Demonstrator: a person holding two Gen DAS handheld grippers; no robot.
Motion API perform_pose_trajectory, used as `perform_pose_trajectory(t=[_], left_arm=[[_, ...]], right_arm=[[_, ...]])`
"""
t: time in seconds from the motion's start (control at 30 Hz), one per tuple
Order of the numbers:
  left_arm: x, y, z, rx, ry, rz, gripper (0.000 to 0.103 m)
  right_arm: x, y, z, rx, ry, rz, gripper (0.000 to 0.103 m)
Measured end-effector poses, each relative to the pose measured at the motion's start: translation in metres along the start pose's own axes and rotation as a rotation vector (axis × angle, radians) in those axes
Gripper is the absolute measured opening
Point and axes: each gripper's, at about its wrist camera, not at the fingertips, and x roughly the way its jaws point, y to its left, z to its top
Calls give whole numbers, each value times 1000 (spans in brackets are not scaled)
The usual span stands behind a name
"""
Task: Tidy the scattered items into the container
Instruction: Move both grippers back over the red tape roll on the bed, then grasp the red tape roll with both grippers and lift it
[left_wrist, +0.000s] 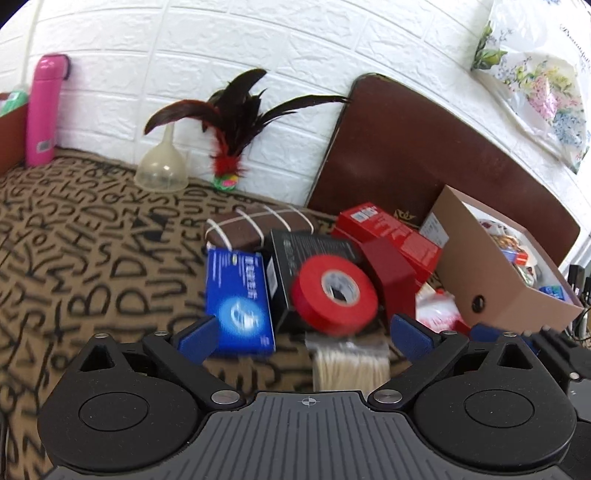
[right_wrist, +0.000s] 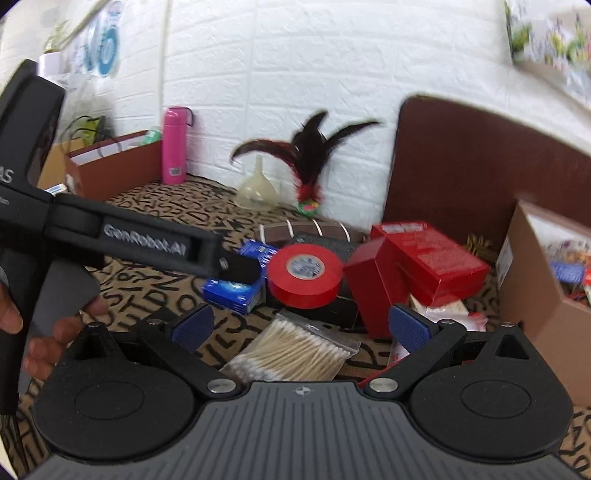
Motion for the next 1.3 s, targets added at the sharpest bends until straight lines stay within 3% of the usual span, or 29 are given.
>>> perform_pose_trajectory(t=[0.1,0.2,0.43,0.67,0.73,0.9,0.93,0.97,1.0,1.17,1.3], left_arm=[[18,6,11,2,15,-17,95],[34,10,21,6,34,-40,86],[62,9,30,47,116,-121,51],[73,2,33,96,120,-137,51],[72,0,31,120,111,-125,46],[62,-4,26,125,116,-97,44],[57,-5,24,117,121,-101,43],[52,-5,21,102,127,-112,43],[46,-5,18,91,130,-120,42],[7,-14,-7,72,137,-122,44],[-29,-27,-40,58,200,-146,48]], right_arm=[[20,-14,1,90,43,-17,89],[33,-29,1,214,50,24,83],[57,-44,3,379,50,93,65],[82,-44,4,416,41,120,63],[84,-43,4,419,28,135,56],[82,-43,5,413,41,137,51],[79,-42,5,410,43,131,47],[75,-40,5,397,41,118,37],[71,-38,5,377,39,106,35],[39,-28,-5,327,48,109,33],[1,-17,-21,276,83,127,32]])
